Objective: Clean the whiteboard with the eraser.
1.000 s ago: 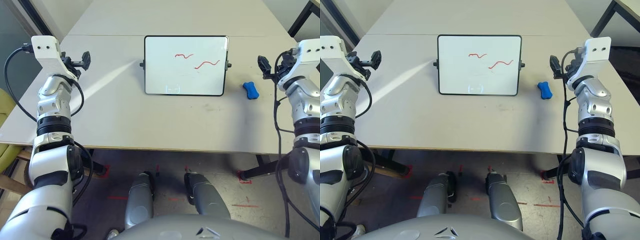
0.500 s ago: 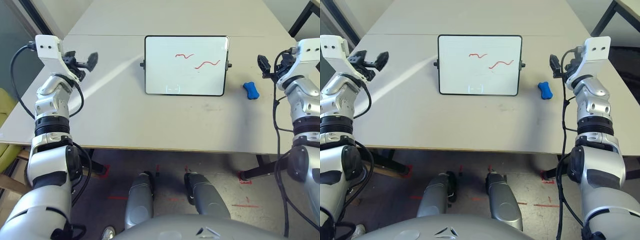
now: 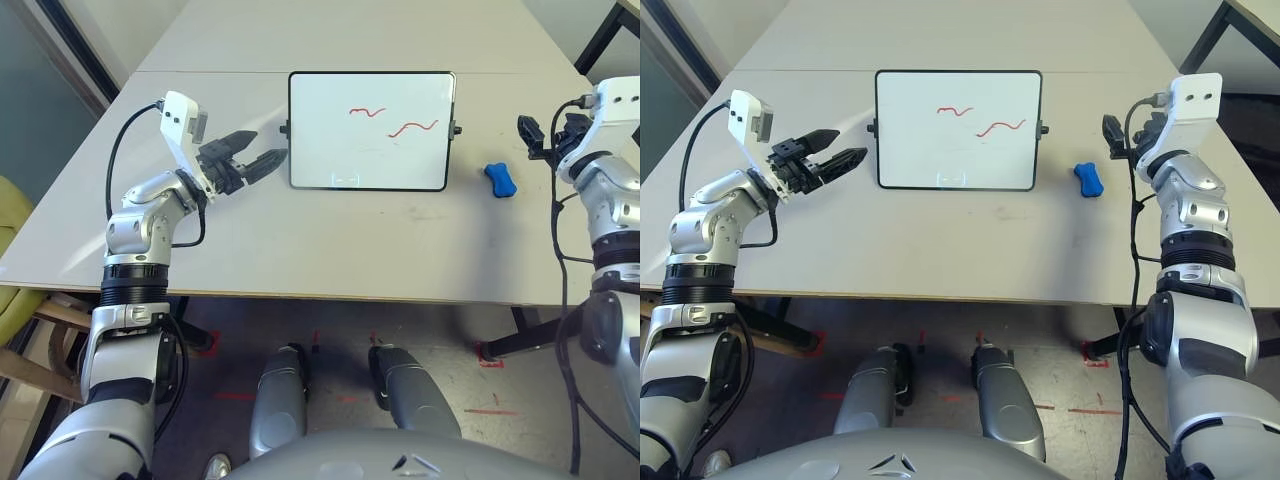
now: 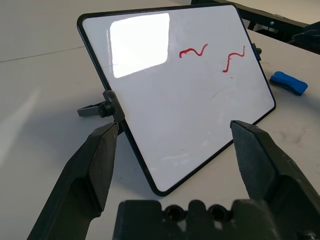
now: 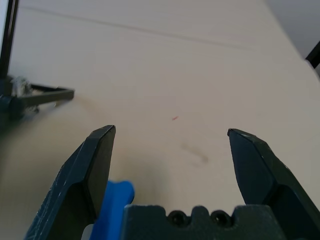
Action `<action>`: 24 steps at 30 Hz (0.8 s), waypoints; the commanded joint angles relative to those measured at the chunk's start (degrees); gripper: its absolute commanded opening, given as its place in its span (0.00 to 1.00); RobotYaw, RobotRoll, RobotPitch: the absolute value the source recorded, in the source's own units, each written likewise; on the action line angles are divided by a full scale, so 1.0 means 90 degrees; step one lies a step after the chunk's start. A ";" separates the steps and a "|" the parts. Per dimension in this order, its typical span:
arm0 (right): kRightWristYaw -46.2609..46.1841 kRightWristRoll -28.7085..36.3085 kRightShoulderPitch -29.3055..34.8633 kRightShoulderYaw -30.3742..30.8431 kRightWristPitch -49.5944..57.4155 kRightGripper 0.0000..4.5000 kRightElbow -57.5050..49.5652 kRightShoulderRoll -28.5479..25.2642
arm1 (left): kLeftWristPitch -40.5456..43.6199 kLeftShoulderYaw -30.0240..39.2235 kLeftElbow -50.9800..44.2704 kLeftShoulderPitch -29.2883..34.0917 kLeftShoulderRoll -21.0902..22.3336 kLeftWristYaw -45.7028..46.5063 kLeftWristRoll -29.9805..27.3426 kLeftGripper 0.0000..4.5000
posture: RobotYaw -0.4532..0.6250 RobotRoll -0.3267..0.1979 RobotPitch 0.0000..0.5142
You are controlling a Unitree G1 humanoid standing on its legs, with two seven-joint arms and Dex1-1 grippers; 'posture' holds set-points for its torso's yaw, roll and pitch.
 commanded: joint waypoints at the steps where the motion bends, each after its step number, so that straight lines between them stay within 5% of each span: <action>1: 0.0191 -0.0132 0.0106 0.0368 0.1314 1.00 -0.0755 -0.0239 | -0.0014 -0.0123 0.0178 -0.0113 -0.0039 -0.0043 0.0111 1.00 | 0.22 0.62 0.23; 8: 0.0328 -0.0376 0.0008 0.0955 0.2784 1.00 -0.1057 -0.0346 | -0.0074 -0.0222 0.0247 -0.0167 -0.0083 -0.0058 0.0171 1.00 | 0.22 0.62 0.24; 24: 0.0208 -0.0798 -0.1033 0.1206 0.2364 1.00 0.0739 0.0232 | -0.0052 -0.0193 0.0122 -0.0092 -0.0065 0.0014 0.0193 1.00 | 0.25 0.62 0.23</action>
